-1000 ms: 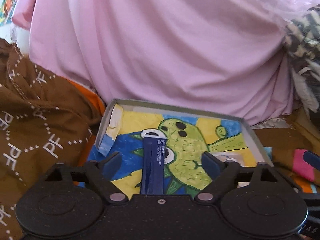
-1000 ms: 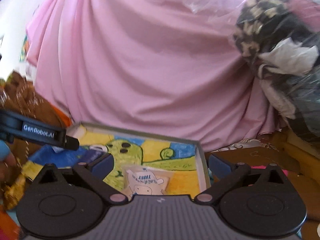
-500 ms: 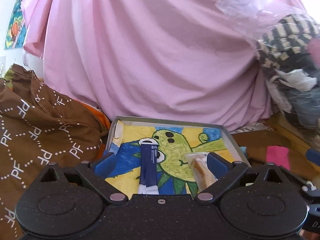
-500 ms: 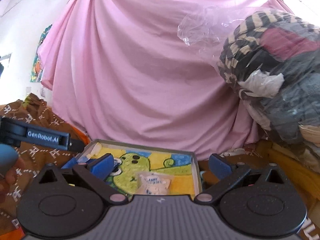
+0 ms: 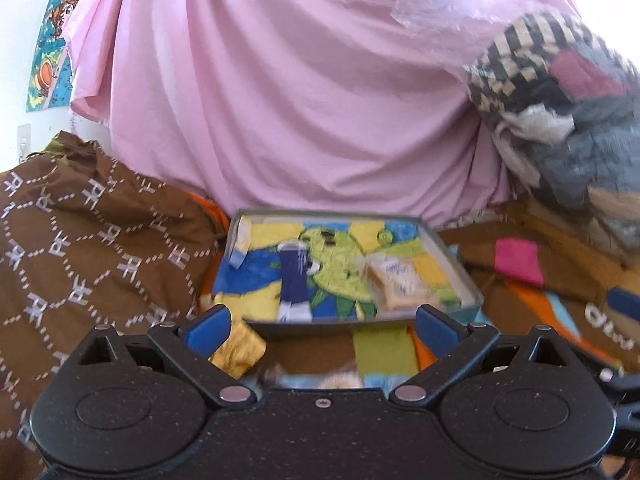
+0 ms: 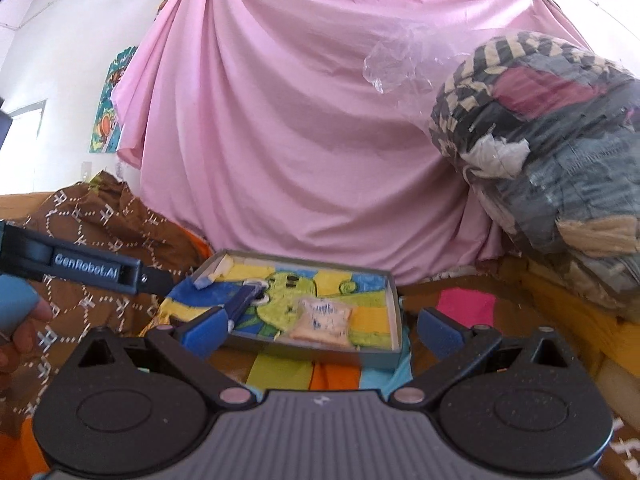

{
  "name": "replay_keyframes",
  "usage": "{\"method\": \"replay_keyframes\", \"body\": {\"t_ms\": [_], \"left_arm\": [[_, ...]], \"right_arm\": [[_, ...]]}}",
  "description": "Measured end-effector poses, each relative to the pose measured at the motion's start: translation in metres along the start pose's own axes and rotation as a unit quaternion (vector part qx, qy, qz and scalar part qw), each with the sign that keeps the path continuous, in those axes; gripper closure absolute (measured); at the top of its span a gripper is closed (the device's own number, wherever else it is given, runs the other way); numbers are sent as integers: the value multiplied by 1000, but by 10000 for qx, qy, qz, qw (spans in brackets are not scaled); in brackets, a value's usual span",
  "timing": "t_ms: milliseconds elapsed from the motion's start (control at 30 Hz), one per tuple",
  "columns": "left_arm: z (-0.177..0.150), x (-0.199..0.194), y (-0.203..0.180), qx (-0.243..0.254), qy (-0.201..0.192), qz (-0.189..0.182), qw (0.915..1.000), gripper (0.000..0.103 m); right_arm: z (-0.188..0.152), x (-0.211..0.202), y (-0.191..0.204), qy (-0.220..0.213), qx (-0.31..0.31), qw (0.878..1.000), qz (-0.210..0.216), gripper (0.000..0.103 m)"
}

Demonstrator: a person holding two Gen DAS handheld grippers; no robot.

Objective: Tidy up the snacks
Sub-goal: 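Withdraw both tools from the tray back over the snack pile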

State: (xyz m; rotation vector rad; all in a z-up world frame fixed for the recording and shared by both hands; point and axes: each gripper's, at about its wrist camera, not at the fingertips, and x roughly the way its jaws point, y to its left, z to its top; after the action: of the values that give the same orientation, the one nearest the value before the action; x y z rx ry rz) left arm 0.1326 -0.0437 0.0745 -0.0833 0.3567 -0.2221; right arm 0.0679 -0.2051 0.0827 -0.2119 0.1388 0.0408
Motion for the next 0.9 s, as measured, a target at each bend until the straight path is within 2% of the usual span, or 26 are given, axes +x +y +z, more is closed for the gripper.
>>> {"method": "replay_keyframes", "body": {"t_ms": [200,400,633,900], "left_arm": [[-32,-21,-4,378,317,34,9988,4],[-59,-37,-3,533,612,-38,9967,4],[-85,-42,-2,691,1015,-43,9924,4],[-103,-37,7,654,1453,145,9871,5]], "right_arm": [[-19,-23,1,345,-58,9994,-34,0],[-39,-36,0,771,-29,9967,-239,0],[-57,-39,2,1262,-76,9919,-80,0],[-78,-30,11,1846,-134,9825,199,0]]}}
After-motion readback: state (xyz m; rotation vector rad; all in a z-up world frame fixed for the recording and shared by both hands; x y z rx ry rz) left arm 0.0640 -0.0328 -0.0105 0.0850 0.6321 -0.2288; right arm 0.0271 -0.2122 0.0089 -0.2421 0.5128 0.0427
